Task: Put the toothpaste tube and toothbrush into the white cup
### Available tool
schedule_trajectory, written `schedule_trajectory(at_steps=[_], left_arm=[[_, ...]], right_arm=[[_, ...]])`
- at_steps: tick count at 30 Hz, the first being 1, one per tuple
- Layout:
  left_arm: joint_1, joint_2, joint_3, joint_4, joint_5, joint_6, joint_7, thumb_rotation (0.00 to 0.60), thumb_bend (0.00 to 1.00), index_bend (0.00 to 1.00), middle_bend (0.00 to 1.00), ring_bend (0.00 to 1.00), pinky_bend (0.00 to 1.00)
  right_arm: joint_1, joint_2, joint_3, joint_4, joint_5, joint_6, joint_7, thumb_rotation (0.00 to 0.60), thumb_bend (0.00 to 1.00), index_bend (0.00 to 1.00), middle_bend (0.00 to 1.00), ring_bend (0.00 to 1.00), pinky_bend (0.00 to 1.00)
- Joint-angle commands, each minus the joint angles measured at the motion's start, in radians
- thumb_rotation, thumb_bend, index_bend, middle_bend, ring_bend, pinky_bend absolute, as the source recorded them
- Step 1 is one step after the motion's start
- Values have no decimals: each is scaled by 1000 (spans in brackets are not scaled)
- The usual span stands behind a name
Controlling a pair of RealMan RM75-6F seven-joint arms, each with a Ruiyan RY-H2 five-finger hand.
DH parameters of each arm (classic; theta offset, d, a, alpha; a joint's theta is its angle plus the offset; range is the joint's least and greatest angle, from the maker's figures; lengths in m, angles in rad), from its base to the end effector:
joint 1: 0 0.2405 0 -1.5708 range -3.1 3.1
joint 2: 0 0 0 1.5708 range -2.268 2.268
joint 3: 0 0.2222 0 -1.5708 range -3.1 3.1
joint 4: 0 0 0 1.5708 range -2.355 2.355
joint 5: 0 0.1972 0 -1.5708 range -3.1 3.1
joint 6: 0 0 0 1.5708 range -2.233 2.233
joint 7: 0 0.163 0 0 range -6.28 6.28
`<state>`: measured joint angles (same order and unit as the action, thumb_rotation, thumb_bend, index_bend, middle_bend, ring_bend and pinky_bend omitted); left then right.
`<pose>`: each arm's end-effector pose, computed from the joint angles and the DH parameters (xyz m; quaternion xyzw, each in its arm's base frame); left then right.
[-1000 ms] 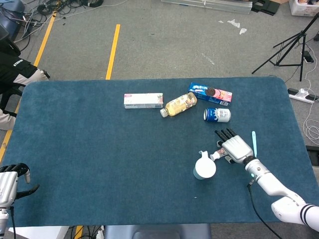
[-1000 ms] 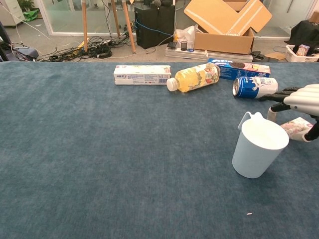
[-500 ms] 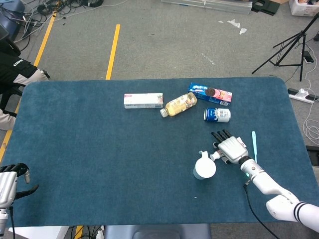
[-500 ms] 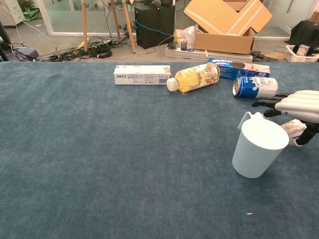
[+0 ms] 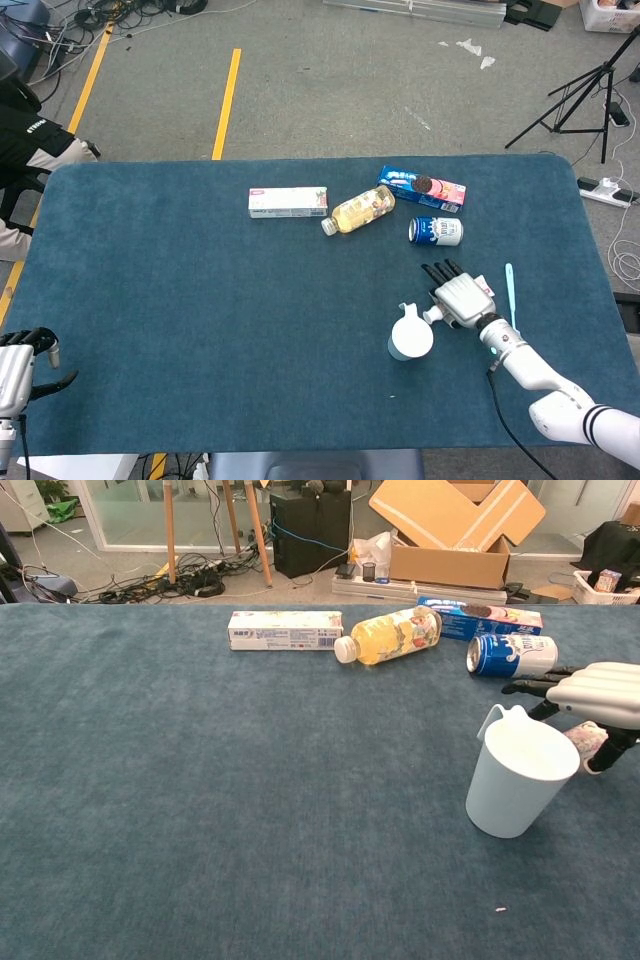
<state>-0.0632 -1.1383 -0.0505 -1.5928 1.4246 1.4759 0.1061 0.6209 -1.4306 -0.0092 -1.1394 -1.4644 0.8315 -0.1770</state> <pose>-0.2933 0.1900 0.1557 -0.5879 -0.3824 -0.3351 0.6292 -0.2547 -0.3263 0.0192 0.8335 -0.2660 0.1867 0.4469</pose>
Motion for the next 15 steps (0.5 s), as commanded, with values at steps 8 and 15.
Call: schedule_trajectory(at_steps=[8,15], left_arm=[[0,0,0,1,-1,-2,0,600,0,699,439,386,349],[-1,-1,-1,1,-3,-2,2,600,0,699,439,386,349]], right_arm=[[-13,2,8,1,6,36,-2,600,293,624,0,0,64],[-30,44,20,-37,14,82,-7,600,297,639,0,0,64]])
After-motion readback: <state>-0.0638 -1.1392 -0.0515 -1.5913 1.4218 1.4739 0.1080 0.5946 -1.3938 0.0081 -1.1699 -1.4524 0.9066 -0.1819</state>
